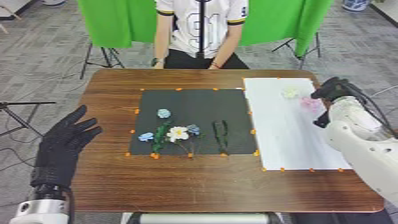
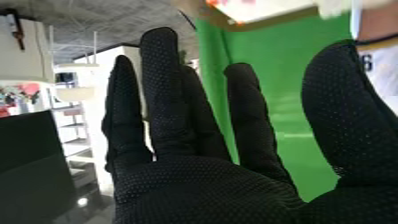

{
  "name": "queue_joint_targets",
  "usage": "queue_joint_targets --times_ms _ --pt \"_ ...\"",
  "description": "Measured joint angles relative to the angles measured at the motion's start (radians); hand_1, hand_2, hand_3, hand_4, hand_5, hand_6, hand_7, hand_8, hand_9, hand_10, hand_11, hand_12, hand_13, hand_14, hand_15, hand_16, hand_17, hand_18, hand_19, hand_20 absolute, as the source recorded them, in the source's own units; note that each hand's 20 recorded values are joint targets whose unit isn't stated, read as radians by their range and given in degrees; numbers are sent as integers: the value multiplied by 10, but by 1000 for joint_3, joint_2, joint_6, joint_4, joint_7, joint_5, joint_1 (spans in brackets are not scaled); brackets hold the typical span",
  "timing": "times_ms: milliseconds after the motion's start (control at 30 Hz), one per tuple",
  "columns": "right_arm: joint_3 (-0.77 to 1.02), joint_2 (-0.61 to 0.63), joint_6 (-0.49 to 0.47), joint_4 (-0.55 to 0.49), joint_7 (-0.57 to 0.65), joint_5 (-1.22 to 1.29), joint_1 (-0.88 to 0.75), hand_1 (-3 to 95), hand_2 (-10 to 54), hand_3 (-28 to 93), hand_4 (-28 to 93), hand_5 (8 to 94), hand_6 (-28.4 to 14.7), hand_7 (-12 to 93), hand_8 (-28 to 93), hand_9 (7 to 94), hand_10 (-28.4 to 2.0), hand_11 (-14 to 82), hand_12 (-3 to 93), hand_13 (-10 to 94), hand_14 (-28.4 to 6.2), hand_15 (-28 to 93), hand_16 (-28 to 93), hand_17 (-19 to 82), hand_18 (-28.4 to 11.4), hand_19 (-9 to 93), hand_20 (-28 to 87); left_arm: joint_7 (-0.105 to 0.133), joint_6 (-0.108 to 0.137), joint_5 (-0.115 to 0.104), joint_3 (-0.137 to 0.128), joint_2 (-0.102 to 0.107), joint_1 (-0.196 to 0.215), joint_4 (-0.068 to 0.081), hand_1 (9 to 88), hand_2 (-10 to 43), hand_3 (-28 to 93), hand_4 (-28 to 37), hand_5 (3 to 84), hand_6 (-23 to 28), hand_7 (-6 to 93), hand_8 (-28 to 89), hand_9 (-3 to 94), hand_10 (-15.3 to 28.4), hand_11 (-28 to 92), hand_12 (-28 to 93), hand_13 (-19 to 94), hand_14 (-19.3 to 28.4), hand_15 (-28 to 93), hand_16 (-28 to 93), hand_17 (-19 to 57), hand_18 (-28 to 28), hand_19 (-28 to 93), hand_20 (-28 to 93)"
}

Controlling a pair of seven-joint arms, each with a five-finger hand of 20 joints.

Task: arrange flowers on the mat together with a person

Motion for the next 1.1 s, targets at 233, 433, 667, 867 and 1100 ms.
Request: queue_joint_targets --times_ms 233,433,667,867,1100 --pt "-30 -2 -1 36 -13 -1 15 302 -35 765 -262 412 21 162 -128 410 -174 141 152 473 -141 602 78 150 -192 605 133 -3 -5 1 0 -8 -17 1 209 58 801 -283 360 78 148 -104 341 197 291 96 242 264 575 -119 -89 225 526 114" --pt "-37 -9 -46 61 -40 -17 24 311 -43 773 -266 382 30 163 -128 403 -170 135 153 471 -137 601 77 159 -188 618 137 -8 -8 2 2 -14 -24 3 212 58 801 -283 361 78 148 -104 341 196 292 96 242 263 576 -118 -89 225 526 114" --pt "-76 -21 -106 89 -90 -89 40 336 -48 768 -274 415 54 179 -137 433 -157 151 153 486 -128 595 75 165 -186 622 134 -24 -19 6 5 -23 -38 10 214 57 801 -283 353 80 148 -104 343 196 295 96 242 264 577 -118 -88 224 526 115" --pt "-103 -34 -171 102 -107 -117 52 431 -66 752 -281 554 70 200 -157 582 -102 204 143 593 -83 551 90 209 -170 635 124 -38 -26 10 13 -29 -52 14 215 57 801 -283 341 79 153 -104 345 197 297 96 243 264 578 -119 -88 224 526 115" --pt "-172 -40 -138 146 -110 -194 122 582 -95 626 -283 803 70 209 -22 889 -29 139 361 757 -4 490 284 294 -124 682 113 -44 -32 16 10 -34 -53 14 214 57 800 -283 342 80 156 -106 345 198 299 95 243 263 577 -119 -88 224 526 115"
